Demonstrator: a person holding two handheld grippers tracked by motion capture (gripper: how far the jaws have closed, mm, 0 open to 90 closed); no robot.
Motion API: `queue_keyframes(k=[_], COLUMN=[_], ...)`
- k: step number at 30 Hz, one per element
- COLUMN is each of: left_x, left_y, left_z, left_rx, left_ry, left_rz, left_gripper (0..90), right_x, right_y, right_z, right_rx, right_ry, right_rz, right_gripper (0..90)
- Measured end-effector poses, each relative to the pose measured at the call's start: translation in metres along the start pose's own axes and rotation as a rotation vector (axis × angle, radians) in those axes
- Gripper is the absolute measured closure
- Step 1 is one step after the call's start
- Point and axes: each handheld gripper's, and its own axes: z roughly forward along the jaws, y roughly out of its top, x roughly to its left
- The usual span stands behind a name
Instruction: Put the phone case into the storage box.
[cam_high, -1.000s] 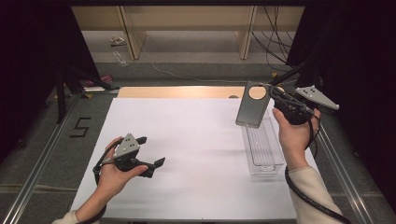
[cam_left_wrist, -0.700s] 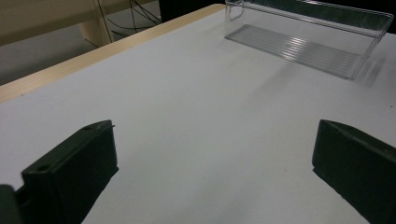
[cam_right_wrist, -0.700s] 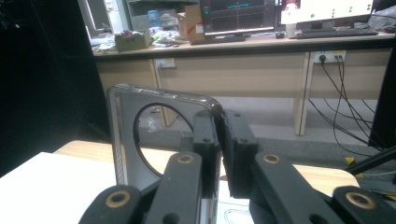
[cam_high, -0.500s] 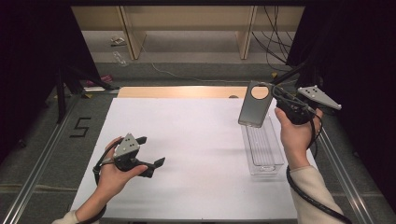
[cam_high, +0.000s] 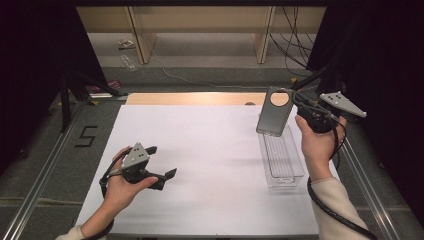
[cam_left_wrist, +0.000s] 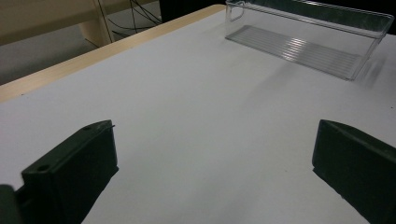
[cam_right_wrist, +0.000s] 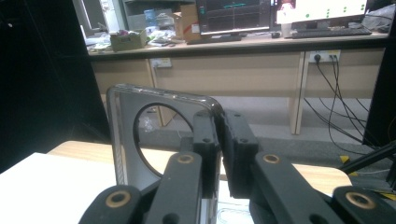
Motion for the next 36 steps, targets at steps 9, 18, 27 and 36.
queue_keyframes(k=[9, 18, 27, 36], left_x=[0.0, 0.0, 0.0, 0.0], left_y=[0.0, 0.0, 0.0, 0.0], left_z=[0.0, 0.0, 0.0, 0.0], left_rx=[0.002, 0.002, 0.0, 0.0], left_ry=[0.001, 0.002, 0.002, 0.001], left_rz=[0.001, 0.0, 0.0, -0.002], left_gripper=[0.0, 0.0, 0.0, 0.0], right_x=[-0.001, -0.005, -0.008, -0.01], right_y=[0.0, 0.0, 0.001, 0.001], right_z=[0.0, 0.0, -0.001, -0.001], right_rx=[0.001, -0.002, -0.006, -0.005], right_ry=[-0.004, -0.01, -0.018, -0.024], right_rz=[-0.003, -0.003, -0.006, -0.007], right_gripper=[85.0, 85.0, 85.0, 85.0])
